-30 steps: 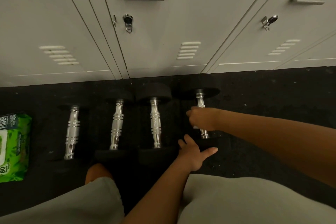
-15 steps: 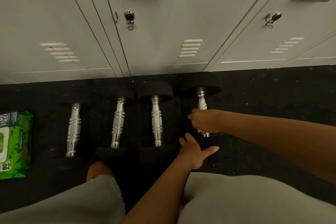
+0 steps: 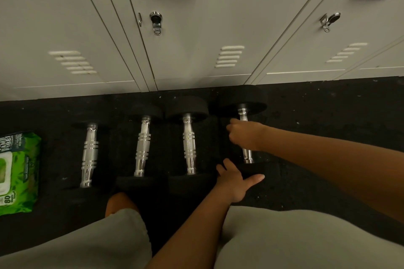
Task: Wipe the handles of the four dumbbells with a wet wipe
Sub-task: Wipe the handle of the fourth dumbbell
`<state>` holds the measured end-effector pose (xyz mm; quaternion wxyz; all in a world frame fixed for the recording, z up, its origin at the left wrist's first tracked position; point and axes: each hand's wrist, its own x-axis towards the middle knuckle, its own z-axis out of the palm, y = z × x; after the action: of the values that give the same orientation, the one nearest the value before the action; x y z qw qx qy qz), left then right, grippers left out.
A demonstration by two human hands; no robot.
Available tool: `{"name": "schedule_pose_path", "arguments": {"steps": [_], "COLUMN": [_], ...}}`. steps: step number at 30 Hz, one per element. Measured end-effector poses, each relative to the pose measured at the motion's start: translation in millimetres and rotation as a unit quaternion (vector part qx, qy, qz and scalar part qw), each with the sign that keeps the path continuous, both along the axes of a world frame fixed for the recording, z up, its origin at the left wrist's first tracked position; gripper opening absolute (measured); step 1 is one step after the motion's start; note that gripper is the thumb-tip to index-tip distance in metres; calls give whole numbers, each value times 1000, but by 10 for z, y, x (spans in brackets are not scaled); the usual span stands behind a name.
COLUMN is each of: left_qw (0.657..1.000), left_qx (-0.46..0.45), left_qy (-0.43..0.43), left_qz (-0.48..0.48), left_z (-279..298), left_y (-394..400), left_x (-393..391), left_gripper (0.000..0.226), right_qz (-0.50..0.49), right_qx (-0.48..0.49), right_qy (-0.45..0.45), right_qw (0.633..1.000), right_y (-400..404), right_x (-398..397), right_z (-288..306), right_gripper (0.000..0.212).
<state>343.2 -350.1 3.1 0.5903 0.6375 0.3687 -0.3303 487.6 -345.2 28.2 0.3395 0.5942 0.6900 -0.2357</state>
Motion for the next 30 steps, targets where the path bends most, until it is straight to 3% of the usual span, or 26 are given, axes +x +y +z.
{"name": "schedule_pose_path", "arguments": {"steps": [4, 8, 13, 17, 22, 26, 30], "left_qw": [1000, 1000, 1000, 1000, 1000, 1000, 1000], "left_qx": [4, 0, -1, 2, -1, 2, 3], "left_qy": [4, -5, -1, -9, -7, -8, -10], "left_qz": [-4, -2, -5, 0, 3, 4, -3], "left_z": [-10, -28, -39, -38, -27, -19, -47], "left_y": [4, -6, 6, -9, 5, -9, -5], "left_x": [5, -5, -9, -15, -10, -8, -16], "left_gripper": [106, 106, 106, 106, 106, 106, 105], "right_qz": [53, -31, 15, -32, -3, -72, -58], "right_qx": [-28, 23, -14, 36, 2, 64, 84], "right_qy": [16, -15, 14, -26, -17, -36, -27], "right_qw": [998, 999, 1000, 999, 1000, 995, 994], "right_y": [-58, 39, -39, 62, 26, 67, -37], "right_x": [-29, 115, 5, 164, 78, 141, 37], "right_z": [3, -19, -25, -13, -65, -48, -78], "right_gripper": [23, 24, 22, 27, 25, 30, 27]}}
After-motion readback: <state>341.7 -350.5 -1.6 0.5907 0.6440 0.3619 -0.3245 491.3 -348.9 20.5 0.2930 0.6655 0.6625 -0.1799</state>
